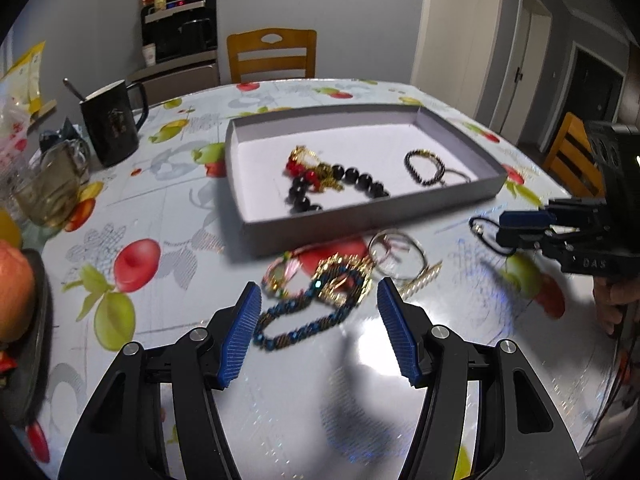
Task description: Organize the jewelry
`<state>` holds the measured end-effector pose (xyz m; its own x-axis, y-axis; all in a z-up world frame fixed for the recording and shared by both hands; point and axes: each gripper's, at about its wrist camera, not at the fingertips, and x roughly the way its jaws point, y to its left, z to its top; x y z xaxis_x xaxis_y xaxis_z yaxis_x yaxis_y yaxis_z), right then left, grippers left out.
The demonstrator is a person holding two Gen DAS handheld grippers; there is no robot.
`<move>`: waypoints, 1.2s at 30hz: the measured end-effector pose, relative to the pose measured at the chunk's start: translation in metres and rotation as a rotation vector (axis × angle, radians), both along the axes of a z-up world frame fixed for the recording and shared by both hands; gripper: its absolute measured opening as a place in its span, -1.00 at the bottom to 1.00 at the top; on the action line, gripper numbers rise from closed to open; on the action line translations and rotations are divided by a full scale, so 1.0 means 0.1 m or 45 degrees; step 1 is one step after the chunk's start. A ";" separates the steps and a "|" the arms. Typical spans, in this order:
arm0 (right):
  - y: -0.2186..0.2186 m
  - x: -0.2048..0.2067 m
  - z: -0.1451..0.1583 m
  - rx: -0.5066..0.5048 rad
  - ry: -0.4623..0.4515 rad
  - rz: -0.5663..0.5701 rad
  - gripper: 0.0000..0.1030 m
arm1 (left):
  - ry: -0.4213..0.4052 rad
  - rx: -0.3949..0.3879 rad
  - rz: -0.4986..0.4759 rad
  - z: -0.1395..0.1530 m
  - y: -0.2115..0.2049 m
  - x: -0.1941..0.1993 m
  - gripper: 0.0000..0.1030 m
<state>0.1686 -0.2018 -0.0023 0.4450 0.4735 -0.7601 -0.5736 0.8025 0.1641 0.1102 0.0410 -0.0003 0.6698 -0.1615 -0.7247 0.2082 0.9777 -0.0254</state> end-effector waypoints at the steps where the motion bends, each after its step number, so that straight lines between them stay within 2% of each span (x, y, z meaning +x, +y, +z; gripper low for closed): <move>1: 0.02 0.01 -0.03 -0.011 0.003 -0.002 -0.39 | 0.004 0.016 -0.002 -0.01 0.00 -0.01 0.20; 10: 0.07 0.04 -0.12 -0.054 -0.011 -0.017 -0.39 | 0.040 0.055 -0.036 -0.12 -0.03 -0.04 0.20; 12: 0.08 0.05 -0.12 -0.057 -0.012 -0.013 -0.56 | 0.041 0.049 -0.031 -0.12 -0.02 -0.02 0.20; 15: 0.12 0.04 -0.12 -0.063 -0.013 0.006 -0.71 | 0.046 0.040 -0.025 -0.13 0.00 0.00 0.20; 21: 0.15 0.03 -0.13 -0.057 -0.007 0.021 -0.74 | 0.028 0.060 -0.043 -0.11 0.00 -0.04 0.20; 31: 0.13 0.04 -0.13 -0.033 0.010 0.018 -0.74 | 0.068 -0.063 0.085 -0.13 0.30 0.10 0.20; 36: 0.12 0.04 -0.13 -0.019 0.020 0.019 -0.74 | 0.113 -0.095 0.087 -0.17 0.34 0.14 -0.04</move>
<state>0.1726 -0.1899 -0.0151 0.4263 0.4683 -0.7739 -0.5828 0.7966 0.1610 0.1243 0.0747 -0.0178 0.6152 -0.1732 -0.7691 0.1347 0.9843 -0.1139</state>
